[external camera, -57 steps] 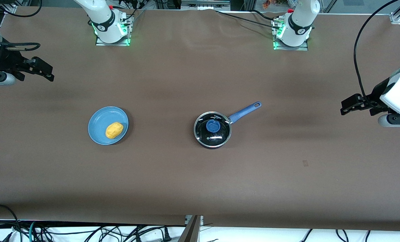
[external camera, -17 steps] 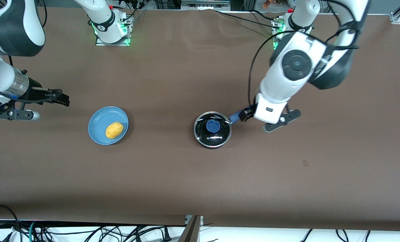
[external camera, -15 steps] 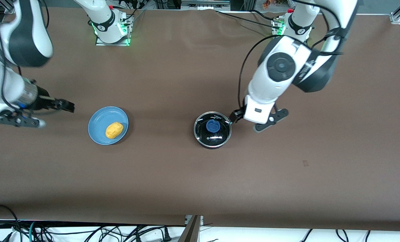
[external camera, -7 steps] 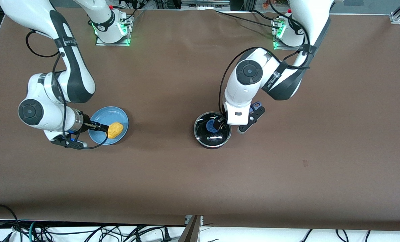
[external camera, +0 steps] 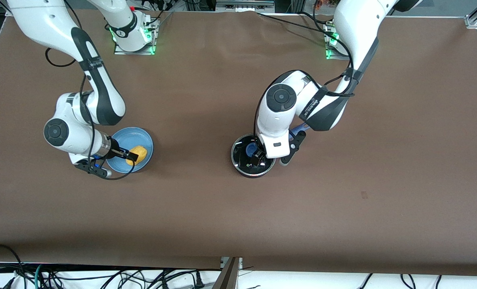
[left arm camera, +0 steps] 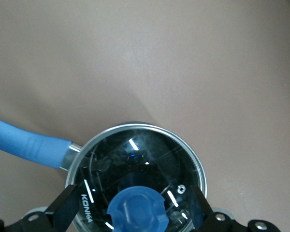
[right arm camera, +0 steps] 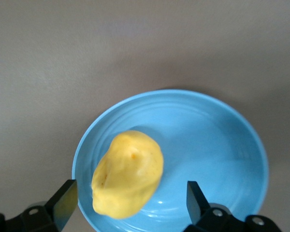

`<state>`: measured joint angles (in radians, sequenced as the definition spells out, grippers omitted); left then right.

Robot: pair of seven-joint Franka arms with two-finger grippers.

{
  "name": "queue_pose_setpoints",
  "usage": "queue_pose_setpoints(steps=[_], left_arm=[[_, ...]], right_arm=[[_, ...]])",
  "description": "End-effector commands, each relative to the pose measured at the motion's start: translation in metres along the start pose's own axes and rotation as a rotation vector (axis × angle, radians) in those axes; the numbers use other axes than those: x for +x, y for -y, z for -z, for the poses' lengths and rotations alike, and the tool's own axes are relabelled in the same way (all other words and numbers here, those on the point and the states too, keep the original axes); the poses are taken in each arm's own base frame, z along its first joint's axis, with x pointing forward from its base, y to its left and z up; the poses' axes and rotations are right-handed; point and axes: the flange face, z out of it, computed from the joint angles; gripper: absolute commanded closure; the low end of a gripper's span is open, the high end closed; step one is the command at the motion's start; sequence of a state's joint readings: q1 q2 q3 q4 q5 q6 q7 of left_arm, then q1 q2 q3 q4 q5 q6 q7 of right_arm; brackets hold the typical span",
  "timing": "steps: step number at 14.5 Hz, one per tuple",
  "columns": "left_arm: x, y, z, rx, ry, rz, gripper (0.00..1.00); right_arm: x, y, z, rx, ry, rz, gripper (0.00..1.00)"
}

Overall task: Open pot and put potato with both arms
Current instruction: 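Grasp the lid knob with the left gripper while the right gripper grasps the potato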

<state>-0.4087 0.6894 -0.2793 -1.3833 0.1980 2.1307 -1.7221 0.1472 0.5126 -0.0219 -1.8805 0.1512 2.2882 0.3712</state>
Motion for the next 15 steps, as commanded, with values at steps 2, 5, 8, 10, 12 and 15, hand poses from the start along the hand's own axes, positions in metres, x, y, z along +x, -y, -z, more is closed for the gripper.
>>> queue_pose_setpoints(steps=[2, 5, 8, 10, 12, 15], left_arm=[[-0.013, -0.017, -0.012, -0.022, -0.025, 0.014, 0.0], [-0.022, -0.018, -0.024, -0.041, -0.044, 0.031, 0.0], [-0.026, -0.017, -0.034, -0.036, -0.051, 0.027, 0.0], [-0.027, -0.017, -0.034, -0.034, -0.05, 0.021, 0.0], [-0.027, -0.015, -0.036, -0.028, -0.052, 0.017, 0.0], [-0.022, -0.015, -0.023, -0.014, -0.062, 0.022, 0.0]], right_arm=[[-0.005, 0.006, -0.017, 0.017, 0.011, -0.023, 0.01], [-0.008, 0.002, -0.025, 0.017, 0.003, -0.026, 0.06], [-0.009, 0.002, -0.028, 0.015, 0.004, -0.024, 0.21], [-0.008, 0.001, -0.028, 0.016, 0.002, -0.018, 0.3], [-0.007, 0.001, -0.027, 0.016, 0.004, -0.011, 0.48], [-0.005, -0.001, -0.024, 0.017, 0.005, -0.013, 0.62]])
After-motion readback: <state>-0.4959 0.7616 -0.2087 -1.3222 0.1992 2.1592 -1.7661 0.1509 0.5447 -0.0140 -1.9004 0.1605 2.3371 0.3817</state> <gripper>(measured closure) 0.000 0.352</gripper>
